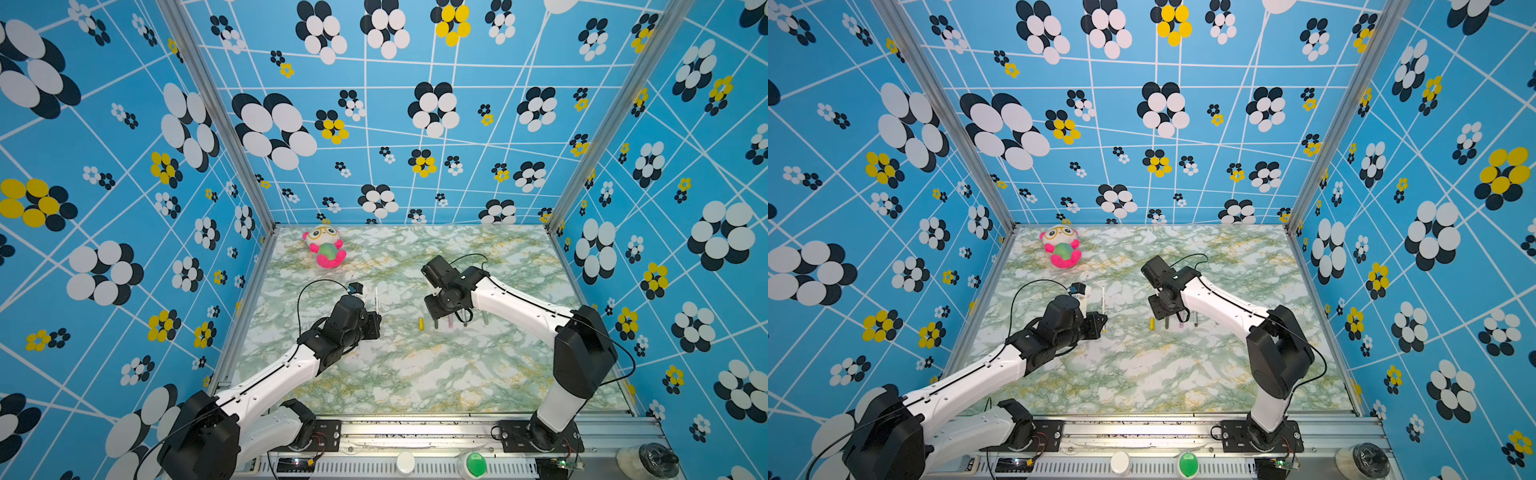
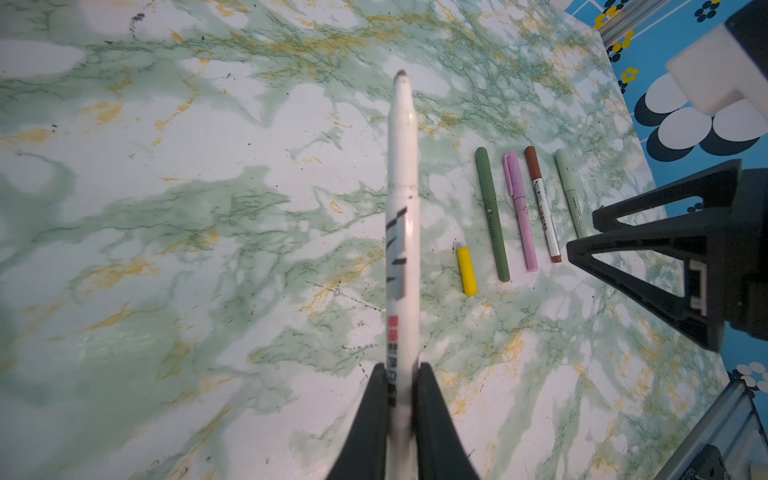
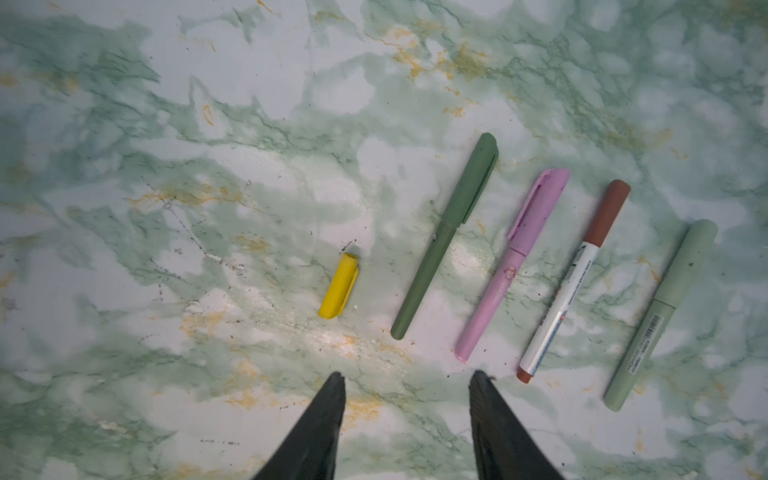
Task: Insert the pens into the pen caps
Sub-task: 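Move the right gripper over the yellow cap while the left holds the marker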
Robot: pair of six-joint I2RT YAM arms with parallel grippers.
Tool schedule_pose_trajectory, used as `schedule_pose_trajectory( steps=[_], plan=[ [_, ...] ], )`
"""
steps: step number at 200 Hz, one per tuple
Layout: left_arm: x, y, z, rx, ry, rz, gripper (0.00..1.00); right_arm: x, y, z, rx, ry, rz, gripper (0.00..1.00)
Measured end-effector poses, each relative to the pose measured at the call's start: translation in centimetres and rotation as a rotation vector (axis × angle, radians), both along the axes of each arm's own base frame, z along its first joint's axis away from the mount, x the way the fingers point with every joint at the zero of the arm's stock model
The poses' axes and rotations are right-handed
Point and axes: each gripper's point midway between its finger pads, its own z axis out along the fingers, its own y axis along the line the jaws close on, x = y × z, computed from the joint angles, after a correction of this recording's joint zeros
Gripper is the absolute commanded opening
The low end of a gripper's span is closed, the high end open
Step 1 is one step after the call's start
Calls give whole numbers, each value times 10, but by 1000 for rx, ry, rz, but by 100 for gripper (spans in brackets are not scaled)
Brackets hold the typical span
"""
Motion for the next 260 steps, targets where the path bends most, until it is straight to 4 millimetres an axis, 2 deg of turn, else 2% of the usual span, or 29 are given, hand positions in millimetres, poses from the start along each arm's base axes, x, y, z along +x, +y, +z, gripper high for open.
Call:
schedule_pose_trajectory(
  steps=[31,58,121,169,260],
  plan=[
    [-2,12,-3,-12,-10,45,0,-3,5,-24,-125,22,53,51],
    [-2,19,-5,-16,-17,70,0,-6,6,-37,-195,28,78,51],
    [4,29,-4,-29,-34,104,0,-10,2,-45,-243,37,81,51],
    [4,29,-6,-34,-31,103,0,-12,4,-62,-250,70,76,51],
    [5,32,-3,-43,-46,112,0,-15,24,-78,-205,105,82,51]
  ],
)
